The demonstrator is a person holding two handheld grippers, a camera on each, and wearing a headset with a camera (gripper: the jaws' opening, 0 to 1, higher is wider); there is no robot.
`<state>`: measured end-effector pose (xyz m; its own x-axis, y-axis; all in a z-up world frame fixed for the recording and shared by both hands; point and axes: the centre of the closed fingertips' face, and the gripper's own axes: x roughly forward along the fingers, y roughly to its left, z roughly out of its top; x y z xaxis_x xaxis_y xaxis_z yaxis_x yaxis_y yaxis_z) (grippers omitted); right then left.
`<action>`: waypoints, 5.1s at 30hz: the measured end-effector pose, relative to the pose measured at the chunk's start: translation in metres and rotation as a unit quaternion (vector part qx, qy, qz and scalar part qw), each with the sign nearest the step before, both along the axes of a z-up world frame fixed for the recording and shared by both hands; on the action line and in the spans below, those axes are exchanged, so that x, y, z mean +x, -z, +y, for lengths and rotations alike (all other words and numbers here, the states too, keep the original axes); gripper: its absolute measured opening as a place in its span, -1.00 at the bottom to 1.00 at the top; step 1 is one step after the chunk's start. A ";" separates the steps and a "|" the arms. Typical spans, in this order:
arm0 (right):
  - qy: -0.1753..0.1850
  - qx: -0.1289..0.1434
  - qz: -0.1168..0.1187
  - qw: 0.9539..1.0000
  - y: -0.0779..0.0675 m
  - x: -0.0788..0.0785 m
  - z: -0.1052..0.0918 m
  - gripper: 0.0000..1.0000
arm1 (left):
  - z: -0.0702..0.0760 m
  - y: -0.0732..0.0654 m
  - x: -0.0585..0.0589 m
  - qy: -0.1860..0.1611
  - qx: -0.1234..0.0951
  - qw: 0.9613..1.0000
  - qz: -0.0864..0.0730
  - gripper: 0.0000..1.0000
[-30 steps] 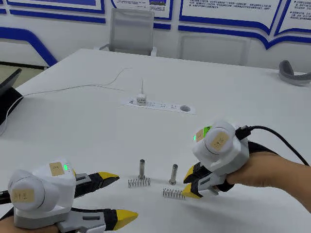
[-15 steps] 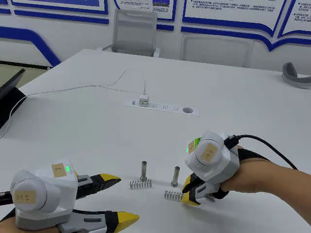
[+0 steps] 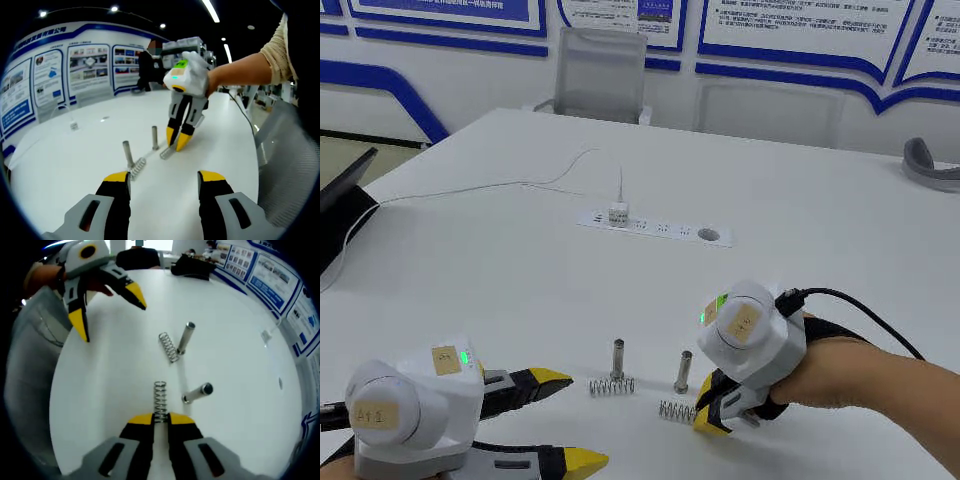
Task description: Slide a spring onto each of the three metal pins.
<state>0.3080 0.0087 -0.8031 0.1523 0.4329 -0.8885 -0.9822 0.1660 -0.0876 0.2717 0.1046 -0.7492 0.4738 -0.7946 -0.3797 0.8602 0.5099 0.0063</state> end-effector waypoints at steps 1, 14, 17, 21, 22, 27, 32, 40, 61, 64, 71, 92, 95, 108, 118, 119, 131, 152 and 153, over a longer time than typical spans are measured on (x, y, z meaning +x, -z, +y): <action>0.000 0.002 0.001 1.000 -0.002 -0.001 0.001 -0.76 | 0.000 0.000 0.000 0.001 0.000 1.000 0.000 0.09; -0.035 0.004 -0.015 0.999 -0.034 -0.019 0.009 -0.77 | -0.013 0.000 -0.006 0.024 0.006 1.000 -0.003 0.01; -0.046 0.003 -0.016 0.999 -0.038 -0.024 0.013 -0.76 | -0.016 -0.003 -0.007 0.031 0.007 0.999 -0.006 -0.02; -0.057 0.001 -0.019 0.998 -0.042 -0.028 0.017 -0.76 | -0.019 -0.007 -0.006 0.039 0.011 0.999 -0.011 -0.07; -0.061 0.002 -0.020 0.998 -0.044 -0.029 0.019 -0.76 | -0.020 -0.007 -0.006 0.042 0.011 0.999 -0.012 -0.08; -0.080 0.004 -0.023 0.997 -0.050 -0.035 0.027 -0.76 | -0.027 -0.012 -0.008 0.055 0.012 0.998 -0.016 -0.13; -0.096 0.006 -0.028 0.995 -0.056 -0.040 0.035 -0.76 | -0.031 -0.014 -0.008 0.066 0.014 0.998 -0.021 -0.24; -0.115 0.010 -0.032 0.993 -0.061 -0.046 0.044 -0.76 | -0.037 -0.017 -0.010 0.078 0.015 0.996 -0.027 -0.36; -0.150 0.002 -0.041 0.988 -0.066 -0.056 0.049 -0.76 | -0.041 -0.017 -0.017 0.096 0.027 0.994 -0.036 -0.75; -0.151 0.007 -0.040 0.988 -0.071 -0.057 0.050 -0.77 | -0.041 -0.016 -0.018 0.098 0.031 0.994 -0.036 -0.76; -0.152 0.022 -0.040 0.987 -0.083 -0.061 0.055 -0.77 | -0.040 -0.016 -0.018 0.098 0.032 0.994 -0.034 -0.77; -0.167 0.061 -0.056 0.983 -0.106 -0.067 0.084 -0.78 | -0.042 -0.015 -0.020 0.099 0.030 0.994 -0.032 -0.78; -0.168 0.063 -0.057 0.982 -0.106 -0.067 0.086 -0.78 | -0.042 -0.016 -0.020 0.099 0.029 0.994 -0.032 -0.78; -0.158 0.069 -0.057 0.983 -0.107 -0.064 0.086 -0.71 | -0.039 -0.015 -0.018 0.092 0.019 0.995 -0.027 -0.79; -0.143 0.070 -0.055 0.986 -0.105 -0.061 0.082 -0.74 | -0.042 -0.021 -0.017 0.091 0.007 0.995 -0.032 -0.79; -0.142 0.071 -0.053 0.986 -0.105 -0.062 0.082 -0.74 | -0.042 -0.021 -0.017 0.091 0.008 0.995 -0.032 -0.79; -0.134 0.091 -0.041 0.986 -0.109 -0.065 0.089 -0.76 | -0.040 -0.023 -0.015 0.088 0.005 0.995 -0.035 -0.78; -0.111 0.094 -0.045 0.988 -0.114 -0.056 0.081 -0.76 | -0.027 -0.027 -0.006 0.061 -0.006 0.998 -0.033 -0.57; -0.110 0.094 -0.045 0.988 -0.114 -0.055 0.081 -0.76 | -0.026 -0.027 -0.006 0.059 -0.006 0.998 -0.033 -0.55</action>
<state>0.2528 0.0894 -0.6893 0.1108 0.6198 -0.7769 -0.9859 -0.0299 -0.1645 0.2657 0.0786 -0.7225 0.3999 -0.8506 -0.3413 0.9123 0.4053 0.0586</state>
